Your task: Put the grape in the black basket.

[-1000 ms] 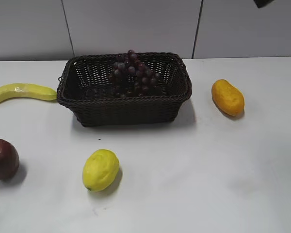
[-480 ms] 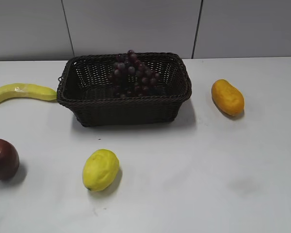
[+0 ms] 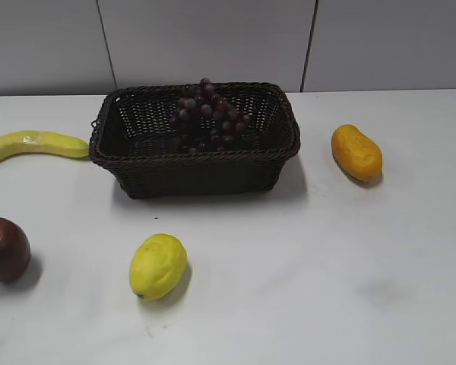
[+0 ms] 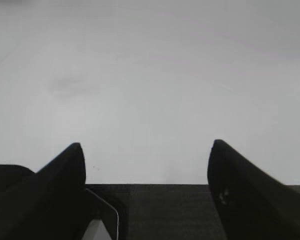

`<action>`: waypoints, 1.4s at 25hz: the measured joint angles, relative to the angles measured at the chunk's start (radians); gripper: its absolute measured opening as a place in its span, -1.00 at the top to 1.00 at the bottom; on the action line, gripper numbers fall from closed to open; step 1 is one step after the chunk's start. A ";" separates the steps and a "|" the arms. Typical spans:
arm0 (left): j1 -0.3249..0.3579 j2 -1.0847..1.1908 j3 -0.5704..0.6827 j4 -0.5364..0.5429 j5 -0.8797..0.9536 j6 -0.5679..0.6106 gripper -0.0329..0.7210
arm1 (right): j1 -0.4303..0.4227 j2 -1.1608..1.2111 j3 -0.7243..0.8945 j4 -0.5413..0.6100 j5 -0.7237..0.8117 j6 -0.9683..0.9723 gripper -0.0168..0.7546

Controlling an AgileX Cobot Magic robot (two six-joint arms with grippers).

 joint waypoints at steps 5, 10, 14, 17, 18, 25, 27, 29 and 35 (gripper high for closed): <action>0.000 0.000 0.000 0.000 0.000 0.000 -0.38 | -0.053 -0.188 0.096 0.001 -0.018 -0.001 -0.73; 0.000 0.000 0.000 0.000 0.000 0.000 -0.38 | -0.100 -0.336 0.187 0.001 -0.052 -0.001 -0.75; 0.000 0.000 0.000 0.000 0.000 0.000 -0.38 | -0.130 -0.448 0.218 0.006 -0.084 -0.001 -0.75; 0.000 0.000 0.000 0.000 0.000 0.000 -0.38 | -0.136 -0.491 0.229 0.009 -0.096 -0.001 -0.73; 0.000 0.000 0.000 0.000 0.000 0.000 -0.38 | -0.136 -0.498 0.229 0.010 -0.099 -0.001 -0.72; 0.000 0.000 0.000 0.000 0.000 0.000 -0.38 | -0.136 -0.537 0.229 0.012 -0.106 -0.001 -0.68; 0.000 0.000 0.000 0.000 0.000 0.000 -0.38 | -0.138 -0.538 0.229 0.012 -0.106 -0.001 -0.68; 0.000 0.000 0.000 0.000 0.000 0.000 -0.38 | -0.138 -0.540 0.229 0.012 -0.107 -0.001 -0.67; 0.000 0.000 0.000 0.000 0.000 0.000 -0.38 | -0.138 -0.540 0.229 0.012 -0.107 -0.001 -0.67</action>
